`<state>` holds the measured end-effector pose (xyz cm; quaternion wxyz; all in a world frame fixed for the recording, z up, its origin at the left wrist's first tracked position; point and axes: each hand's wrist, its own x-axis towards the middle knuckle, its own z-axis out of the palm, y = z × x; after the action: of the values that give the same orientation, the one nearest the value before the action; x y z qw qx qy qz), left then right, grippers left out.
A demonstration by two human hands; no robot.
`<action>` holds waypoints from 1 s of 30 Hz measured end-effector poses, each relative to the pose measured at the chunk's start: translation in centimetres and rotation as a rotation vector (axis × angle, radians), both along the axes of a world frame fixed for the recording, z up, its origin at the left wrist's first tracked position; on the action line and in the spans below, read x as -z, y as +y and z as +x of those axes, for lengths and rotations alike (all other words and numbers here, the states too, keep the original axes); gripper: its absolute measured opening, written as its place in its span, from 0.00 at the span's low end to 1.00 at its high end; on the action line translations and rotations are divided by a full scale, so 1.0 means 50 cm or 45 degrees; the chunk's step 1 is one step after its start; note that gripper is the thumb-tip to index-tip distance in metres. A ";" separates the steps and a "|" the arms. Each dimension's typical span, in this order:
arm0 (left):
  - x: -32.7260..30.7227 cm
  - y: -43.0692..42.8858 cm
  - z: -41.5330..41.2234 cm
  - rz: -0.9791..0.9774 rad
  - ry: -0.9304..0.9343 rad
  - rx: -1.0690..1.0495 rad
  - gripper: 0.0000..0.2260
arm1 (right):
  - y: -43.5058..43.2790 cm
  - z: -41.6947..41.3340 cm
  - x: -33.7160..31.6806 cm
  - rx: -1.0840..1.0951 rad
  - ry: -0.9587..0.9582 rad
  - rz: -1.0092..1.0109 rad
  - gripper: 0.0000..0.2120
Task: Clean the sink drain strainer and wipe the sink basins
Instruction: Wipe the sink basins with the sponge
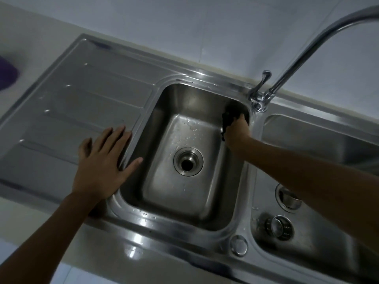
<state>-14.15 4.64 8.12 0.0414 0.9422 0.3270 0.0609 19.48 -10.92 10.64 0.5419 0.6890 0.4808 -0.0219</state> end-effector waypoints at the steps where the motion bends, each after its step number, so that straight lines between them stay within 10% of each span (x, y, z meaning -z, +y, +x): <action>1: 0.002 0.001 -0.001 0.001 -0.001 0.004 0.36 | -0.009 -0.008 0.006 0.016 0.025 -0.008 0.21; 11: 0.020 0.004 -0.003 0.089 -0.052 -0.004 0.35 | -0.118 -0.205 0.072 0.537 1.075 -0.348 0.21; 21: 0.030 0.008 -0.008 0.118 -0.048 0.002 0.35 | -0.033 -0.370 0.095 1.065 1.945 0.284 0.20; 30: 0.019 0.011 -0.006 0.054 -0.030 0.002 0.34 | -0.032 -0.425 0.067 1.047 2.194 0.771 0.10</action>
<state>-14.44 5.19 7.18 0.0251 0.9423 0.3244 0.0788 -1.78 -12.50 7.29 -0.2394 0.6596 0.4191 -0.5761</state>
